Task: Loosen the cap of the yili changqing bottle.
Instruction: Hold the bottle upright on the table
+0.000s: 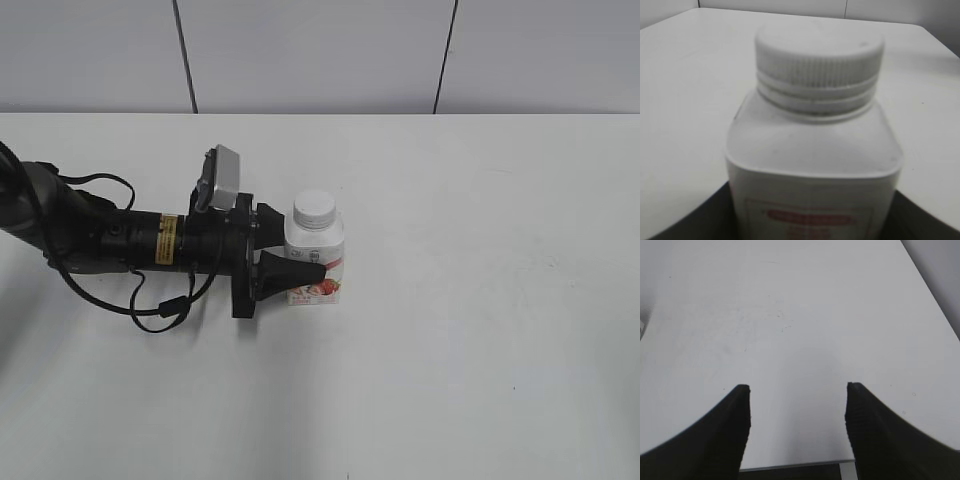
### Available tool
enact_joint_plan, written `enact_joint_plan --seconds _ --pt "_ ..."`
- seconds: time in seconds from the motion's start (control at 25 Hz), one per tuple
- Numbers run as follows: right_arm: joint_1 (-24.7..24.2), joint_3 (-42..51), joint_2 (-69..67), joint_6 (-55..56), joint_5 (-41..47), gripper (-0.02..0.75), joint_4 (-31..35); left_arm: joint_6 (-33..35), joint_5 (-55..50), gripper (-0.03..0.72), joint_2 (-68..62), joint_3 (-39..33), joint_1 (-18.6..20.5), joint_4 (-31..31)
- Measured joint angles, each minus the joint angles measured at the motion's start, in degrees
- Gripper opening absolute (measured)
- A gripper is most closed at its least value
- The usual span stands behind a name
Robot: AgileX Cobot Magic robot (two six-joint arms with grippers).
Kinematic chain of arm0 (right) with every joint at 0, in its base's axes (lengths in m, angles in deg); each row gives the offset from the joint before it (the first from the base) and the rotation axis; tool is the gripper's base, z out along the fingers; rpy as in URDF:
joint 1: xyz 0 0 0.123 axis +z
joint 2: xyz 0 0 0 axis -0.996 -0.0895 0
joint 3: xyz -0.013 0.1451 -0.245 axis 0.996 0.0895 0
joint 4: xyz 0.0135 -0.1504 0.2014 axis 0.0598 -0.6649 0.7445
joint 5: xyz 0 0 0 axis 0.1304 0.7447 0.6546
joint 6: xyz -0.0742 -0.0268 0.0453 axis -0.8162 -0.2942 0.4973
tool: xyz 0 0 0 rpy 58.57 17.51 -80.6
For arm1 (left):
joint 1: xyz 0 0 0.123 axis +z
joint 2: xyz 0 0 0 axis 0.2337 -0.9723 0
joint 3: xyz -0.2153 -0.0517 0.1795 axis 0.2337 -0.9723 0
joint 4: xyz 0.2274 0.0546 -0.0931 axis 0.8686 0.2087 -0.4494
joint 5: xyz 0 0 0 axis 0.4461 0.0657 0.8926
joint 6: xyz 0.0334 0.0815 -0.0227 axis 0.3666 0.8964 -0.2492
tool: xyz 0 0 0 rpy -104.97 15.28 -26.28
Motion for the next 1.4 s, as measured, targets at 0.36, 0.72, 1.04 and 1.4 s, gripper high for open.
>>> enact_joint_plan --seconds 0.36,0.72,1.04,1.4 --pt "0.0 0.0 0.0 0.0 0.0 0.481 0.0 0.0 0.33 0.397 0.0 0.0 0.0 0.65" --pt "0.0 -0.05 0.0 -0.05 -0.13 0.481 -0.3 0.0 0.58 0.393 0.0 0.0 0.0 2.11" --pt "0.0 -3.88 -9.17 -0.05 -2.49 0.481 5.26 0.0 0.83 0.379 0.0 0.0 0.0 2.73" --pt "0.0 -9.62 -35.27 0.0 -1.03 0.481 13.81 0.0 0.99 0.377 0.0 0.0 0.0 3.18"
